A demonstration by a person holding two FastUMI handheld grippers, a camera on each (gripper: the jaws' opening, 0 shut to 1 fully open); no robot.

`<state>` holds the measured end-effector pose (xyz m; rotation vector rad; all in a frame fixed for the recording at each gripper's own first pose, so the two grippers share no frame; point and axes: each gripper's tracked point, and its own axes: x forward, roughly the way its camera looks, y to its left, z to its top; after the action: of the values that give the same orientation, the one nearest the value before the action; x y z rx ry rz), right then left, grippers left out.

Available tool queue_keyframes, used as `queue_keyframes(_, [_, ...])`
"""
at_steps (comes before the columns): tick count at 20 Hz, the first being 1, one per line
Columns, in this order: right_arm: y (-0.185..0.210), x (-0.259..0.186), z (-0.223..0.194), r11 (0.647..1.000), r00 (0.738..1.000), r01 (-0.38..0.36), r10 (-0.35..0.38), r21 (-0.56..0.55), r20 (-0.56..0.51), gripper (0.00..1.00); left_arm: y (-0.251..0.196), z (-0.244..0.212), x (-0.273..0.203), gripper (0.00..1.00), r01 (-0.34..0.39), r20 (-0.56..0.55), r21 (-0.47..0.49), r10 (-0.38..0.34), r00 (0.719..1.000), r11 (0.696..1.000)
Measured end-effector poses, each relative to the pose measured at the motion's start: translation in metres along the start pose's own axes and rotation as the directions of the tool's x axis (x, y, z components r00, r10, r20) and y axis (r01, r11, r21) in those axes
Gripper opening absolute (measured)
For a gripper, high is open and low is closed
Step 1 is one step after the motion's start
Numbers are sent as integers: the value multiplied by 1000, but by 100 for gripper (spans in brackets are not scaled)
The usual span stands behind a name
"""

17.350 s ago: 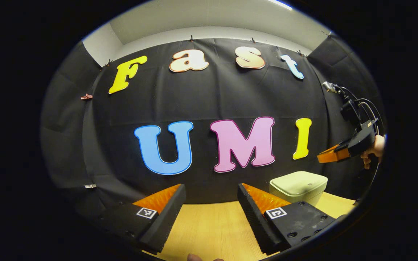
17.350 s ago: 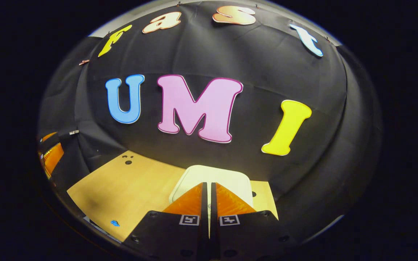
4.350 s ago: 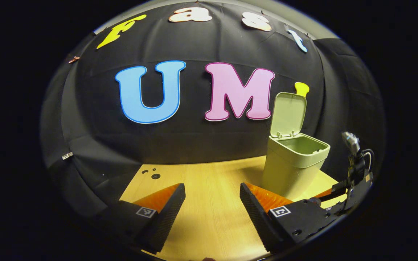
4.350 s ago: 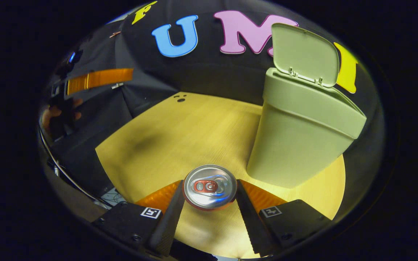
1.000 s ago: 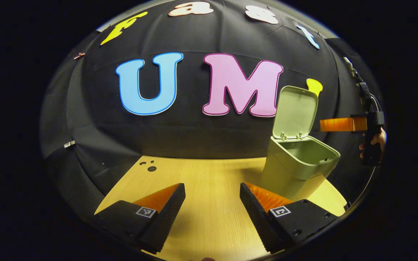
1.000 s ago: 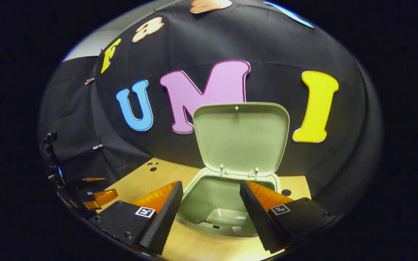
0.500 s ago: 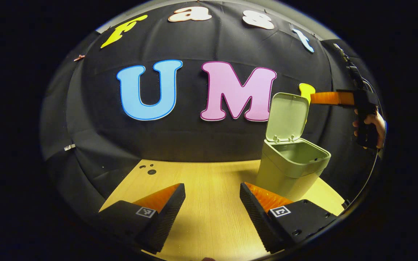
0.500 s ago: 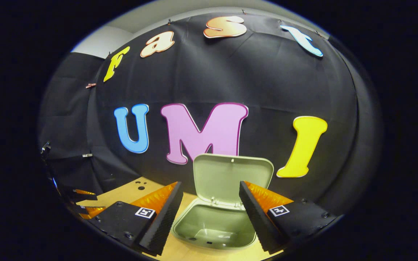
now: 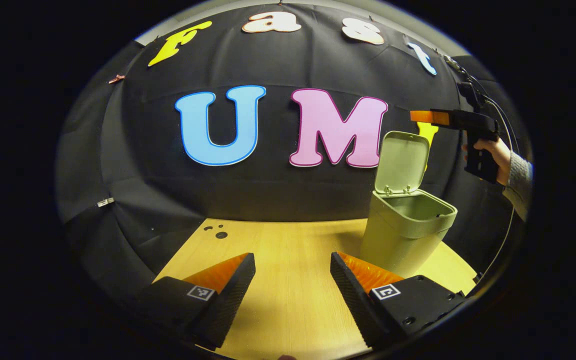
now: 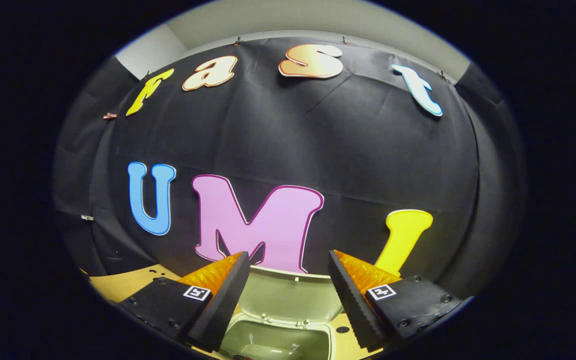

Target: Press the lid of the desktop garbage bin to open it, pick up the crumpled paper on the desktop and throw it into the bin, then pick up the pop can on the desktop and drop it into the bin, and finally close the garbage bin lid.

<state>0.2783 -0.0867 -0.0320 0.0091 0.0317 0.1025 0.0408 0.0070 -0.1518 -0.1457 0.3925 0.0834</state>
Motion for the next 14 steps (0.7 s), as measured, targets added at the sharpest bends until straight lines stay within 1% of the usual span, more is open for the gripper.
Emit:
queue_keyframes(6, [-8,33,-9,999,999,34,-35,-23,-13,98,22,1,-5,98,-66,0,-15,66,998,998])
queue_keyframes(10, [-3,46,-31,999,998,22,-25,-45,-61,98,31,1,-5,98,-97,-2,-27,97,995,995])
queue_keyframes(11, [-3,49,-34,998,997,23,-27,-54,-67,96,30,1,-5,98,-99,-3,-31,99,995,995])
queue_keyframes(12, [-3,52,-37,998,997,22,-26,-59,-70,98,29,0,-5,98,-99,-6,-31,98,995,995])
queue_keyframes(14, [0,53,-39,999,997,16,-20,-41,-78,98,29,-4,-5,98,-99,-11,-25,99,995,995])
